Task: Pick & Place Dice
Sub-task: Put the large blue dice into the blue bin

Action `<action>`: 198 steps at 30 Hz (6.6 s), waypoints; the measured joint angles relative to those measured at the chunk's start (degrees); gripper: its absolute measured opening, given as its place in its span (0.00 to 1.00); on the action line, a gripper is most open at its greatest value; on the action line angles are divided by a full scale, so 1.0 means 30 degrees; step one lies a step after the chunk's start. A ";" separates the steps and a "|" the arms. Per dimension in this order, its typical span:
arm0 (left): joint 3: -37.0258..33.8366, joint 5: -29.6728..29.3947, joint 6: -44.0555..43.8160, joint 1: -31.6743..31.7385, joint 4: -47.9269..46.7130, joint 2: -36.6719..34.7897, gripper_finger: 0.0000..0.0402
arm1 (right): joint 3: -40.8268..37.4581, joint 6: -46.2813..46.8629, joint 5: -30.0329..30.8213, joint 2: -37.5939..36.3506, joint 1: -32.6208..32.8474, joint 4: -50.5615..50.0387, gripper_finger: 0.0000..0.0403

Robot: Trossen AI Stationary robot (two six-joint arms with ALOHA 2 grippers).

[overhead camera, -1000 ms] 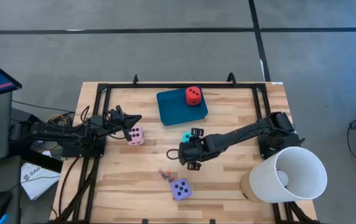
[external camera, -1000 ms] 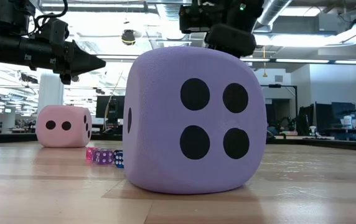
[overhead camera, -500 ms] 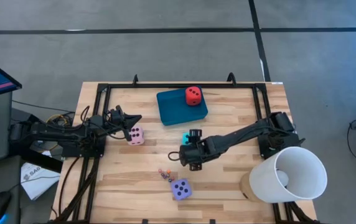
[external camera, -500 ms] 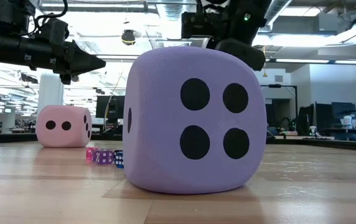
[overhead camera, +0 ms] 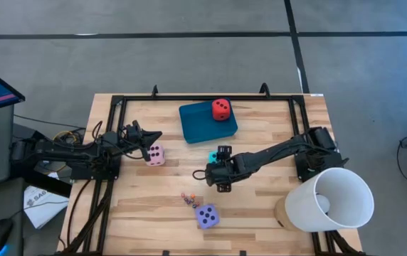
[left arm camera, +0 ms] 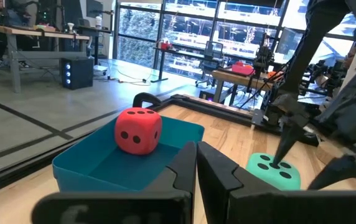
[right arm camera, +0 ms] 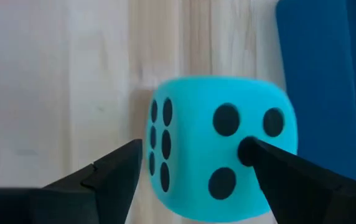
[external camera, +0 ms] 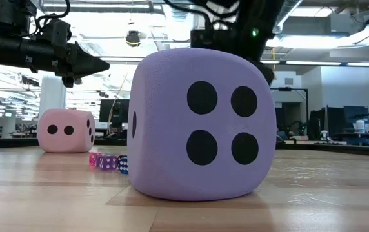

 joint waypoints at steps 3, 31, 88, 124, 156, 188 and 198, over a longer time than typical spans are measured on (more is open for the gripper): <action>0.0002 0.0005 0.0002 0.0002 0.0002 0.0000 0.01 | -0.0738 -0.0086 0.0169 -0.0131 -0.0096 0.0483 0.73; -0.0001 0.0006 -0.0002 -0.0002 0.0006 0.0000 0.01 | -0.1290 0.0639 0.0476 -0.0036 -0.0759 0.2385 0.08; 0.0006 0.0006 0.0001 0.0006 -0.0002 0.0007 0.01 | 0.5327 -0.1324 0.4964 0.0000 -0.5717 -0.3724 0.00; 0.0006 0.0003 0.0001 0.0006 0.0001 0.0005 0.01 | 0.1609 -0.9494 0.3443 -0.0012 -0.6602 0.0835 0.00; 0.0005 0.0005 -0.0002 0.0006 -0.0002 0.0000 0.01 | 0.0788 -0.9881 0.3418 0.0007 -0.6915 0.0904 0.27; 0.0006 -0.0001 -0.0001 0.0006 -0.0002 0.0007 0.01 | 0.0811 -0.9345 -0.2690 0.0102 -0.8598 0.5318 0.00; 0.0001 0.0001 -0.0002 0.0004 0.0001 0.0003 0.01 | 0.0813 -0.8925 -0.2534 0.1030 -0.8554 0.5110 0.00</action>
